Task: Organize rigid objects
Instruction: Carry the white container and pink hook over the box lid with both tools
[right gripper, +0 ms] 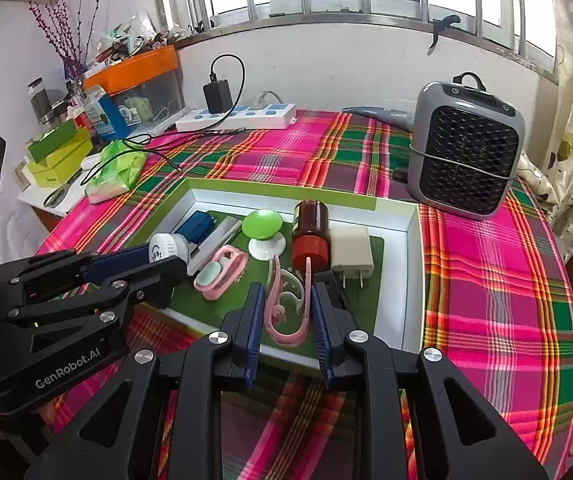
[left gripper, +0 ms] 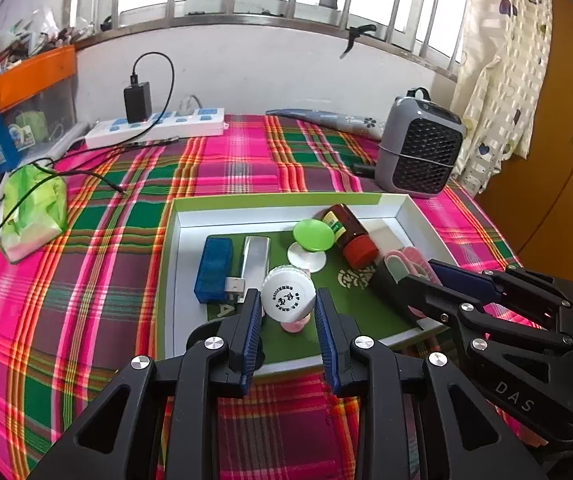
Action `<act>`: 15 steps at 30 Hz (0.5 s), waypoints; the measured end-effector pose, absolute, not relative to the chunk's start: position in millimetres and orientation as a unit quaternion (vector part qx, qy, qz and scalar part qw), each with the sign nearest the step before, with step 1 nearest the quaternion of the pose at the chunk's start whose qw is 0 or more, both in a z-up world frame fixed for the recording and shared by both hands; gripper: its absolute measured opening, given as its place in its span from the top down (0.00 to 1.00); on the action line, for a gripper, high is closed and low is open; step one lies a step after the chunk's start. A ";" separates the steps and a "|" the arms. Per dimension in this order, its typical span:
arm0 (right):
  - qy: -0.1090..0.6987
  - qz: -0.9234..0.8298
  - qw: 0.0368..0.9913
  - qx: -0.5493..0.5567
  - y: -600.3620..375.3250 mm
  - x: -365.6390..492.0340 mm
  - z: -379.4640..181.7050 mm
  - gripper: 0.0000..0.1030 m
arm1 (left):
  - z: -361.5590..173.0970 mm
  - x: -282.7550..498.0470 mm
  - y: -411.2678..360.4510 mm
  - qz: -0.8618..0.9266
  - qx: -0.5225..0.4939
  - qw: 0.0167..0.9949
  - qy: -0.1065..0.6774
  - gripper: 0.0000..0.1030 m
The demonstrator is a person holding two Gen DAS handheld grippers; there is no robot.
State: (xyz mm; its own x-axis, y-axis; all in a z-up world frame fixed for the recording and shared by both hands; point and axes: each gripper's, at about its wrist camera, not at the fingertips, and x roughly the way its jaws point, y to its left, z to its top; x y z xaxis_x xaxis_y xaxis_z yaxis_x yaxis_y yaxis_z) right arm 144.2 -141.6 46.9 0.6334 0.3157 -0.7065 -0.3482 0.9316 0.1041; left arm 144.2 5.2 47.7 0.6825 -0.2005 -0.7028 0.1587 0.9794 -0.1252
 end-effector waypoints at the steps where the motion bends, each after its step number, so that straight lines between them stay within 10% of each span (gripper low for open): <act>1: 0.387 0.184 0.903 -0.022 -140.8 146.0 46.5 0.76 | 47.7 145.5 5.7 -0.097 -0.027 0.917 0.386 0.75; 15: 0.402 0.194 0.894 -0.029 -128.1 167.4 36.4 0.76 | 42.5 166.5 12.1 -0.086 -0.030 0.917 0.389 0.75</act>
